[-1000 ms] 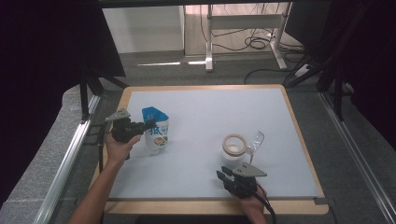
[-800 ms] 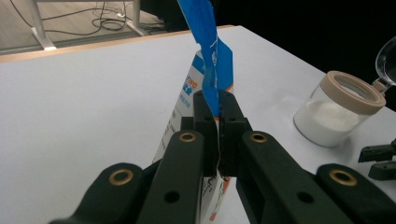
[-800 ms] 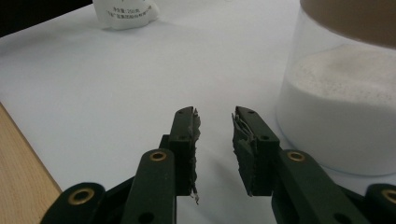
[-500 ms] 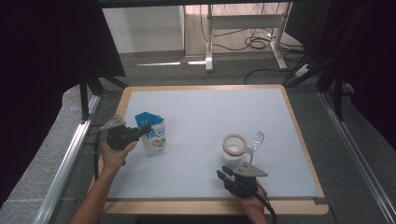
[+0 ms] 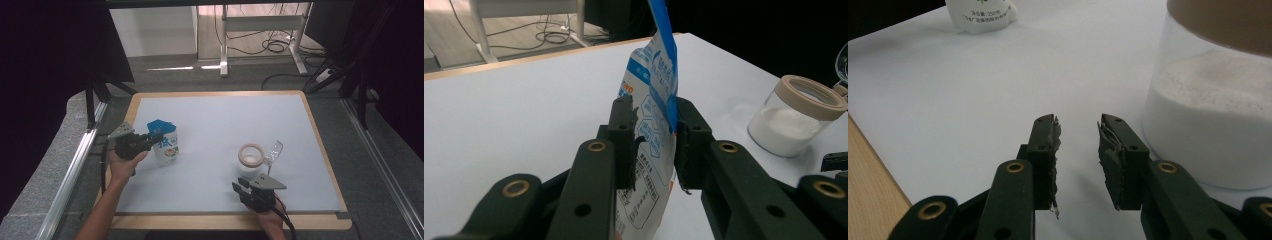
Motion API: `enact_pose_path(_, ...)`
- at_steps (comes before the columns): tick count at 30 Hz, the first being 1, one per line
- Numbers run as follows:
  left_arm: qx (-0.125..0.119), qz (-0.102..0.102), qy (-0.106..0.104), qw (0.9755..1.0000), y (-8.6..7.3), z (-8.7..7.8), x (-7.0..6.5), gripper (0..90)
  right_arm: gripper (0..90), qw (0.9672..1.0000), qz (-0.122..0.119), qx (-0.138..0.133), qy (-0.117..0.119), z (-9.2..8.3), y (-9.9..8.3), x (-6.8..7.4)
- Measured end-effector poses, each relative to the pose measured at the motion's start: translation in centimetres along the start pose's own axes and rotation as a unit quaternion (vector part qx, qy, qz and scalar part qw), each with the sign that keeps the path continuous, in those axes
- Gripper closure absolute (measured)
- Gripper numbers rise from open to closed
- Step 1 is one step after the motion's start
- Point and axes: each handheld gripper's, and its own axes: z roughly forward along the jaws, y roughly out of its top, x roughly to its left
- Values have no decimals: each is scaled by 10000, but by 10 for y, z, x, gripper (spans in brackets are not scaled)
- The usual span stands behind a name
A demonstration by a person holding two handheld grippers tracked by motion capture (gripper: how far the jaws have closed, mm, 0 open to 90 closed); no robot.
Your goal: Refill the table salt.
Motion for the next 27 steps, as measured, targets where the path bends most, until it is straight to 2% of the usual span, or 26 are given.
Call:
enact_pose_path(7, -70, -29, -59, 10000, -2, 2, -2, 575, 682, 10000, 2, -4, -5, 0, 0, 0)
enact_pose_path(10, -81, -11, -65, 9999, -2, 1, -3, 542, 682, 10000, 3, -3, -9, 0, 0, 0)
enact_pose_path(16, 133, -141, -167, 9997, -6, 0, -1, 429, 682, 10000, -1, -11, -8, 0, 0, 0)
enact_pose_path(20, 305, -99, -44, 9995, -13, -2, -4, 394, 682, 10000, 6, -9, -3, -1, 0, 0)
enact_pose_path(21, 364, -31, 31, 9993, -16, -3, -6, 380, 682, 10000, -4, -19, -4, -1, 0, 0)
enact_pose_path(27, 525, -2, 127, 9985, -26, -7, -10, 364, 682, 10000, -12, -14, -4, -1, 1, 0)
